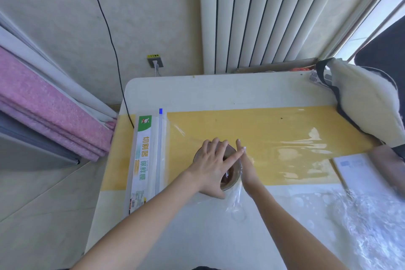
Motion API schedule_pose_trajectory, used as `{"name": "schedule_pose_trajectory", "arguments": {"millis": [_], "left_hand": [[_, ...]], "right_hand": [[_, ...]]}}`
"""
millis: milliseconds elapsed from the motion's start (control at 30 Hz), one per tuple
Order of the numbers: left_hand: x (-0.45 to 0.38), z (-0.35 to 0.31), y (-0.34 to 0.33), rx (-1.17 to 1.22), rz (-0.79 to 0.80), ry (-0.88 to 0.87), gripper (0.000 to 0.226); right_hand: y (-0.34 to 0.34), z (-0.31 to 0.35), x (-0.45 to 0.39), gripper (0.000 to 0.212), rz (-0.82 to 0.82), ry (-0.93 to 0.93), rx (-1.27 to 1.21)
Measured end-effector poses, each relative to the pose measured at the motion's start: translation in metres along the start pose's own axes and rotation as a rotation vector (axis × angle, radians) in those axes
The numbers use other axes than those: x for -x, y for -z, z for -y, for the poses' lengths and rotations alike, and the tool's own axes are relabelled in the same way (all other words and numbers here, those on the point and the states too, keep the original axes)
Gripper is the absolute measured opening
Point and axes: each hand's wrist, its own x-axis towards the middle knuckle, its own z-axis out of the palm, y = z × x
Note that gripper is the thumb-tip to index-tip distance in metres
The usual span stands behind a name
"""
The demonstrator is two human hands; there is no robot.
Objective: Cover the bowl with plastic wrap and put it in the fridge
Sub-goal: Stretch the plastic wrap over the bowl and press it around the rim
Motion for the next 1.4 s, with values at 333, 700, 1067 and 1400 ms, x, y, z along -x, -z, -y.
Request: {"name": "schedule_pose_trajectory", "arguments": {"millis": [333,700,1067,1400], "left_hand": [[0.004,-0.003,0.009,0.021,0.021,-0.009,0.119],[0.004,0.001,0.013,-0.014,0.028,0.012,0.119],[-0.001,0.008,0.010,-0.018,0.021,0.068,0.121],[-0.003,0.023,0.010,-0.029,0.014,0.142,0.121]], "right_hand": [[-0.021,-0.004,0.020,0.038,0.050,-0.127,-0.428],[-0.048,-0.006,0.030,0.047,0.117,-0.135,-0.880],[-0.044,-0.019,0.033,0.031,0.070,-0.417,-0.804],[-0.041,-0.022,0.051,0.008,0.085,-0.584,-0.767]]}}
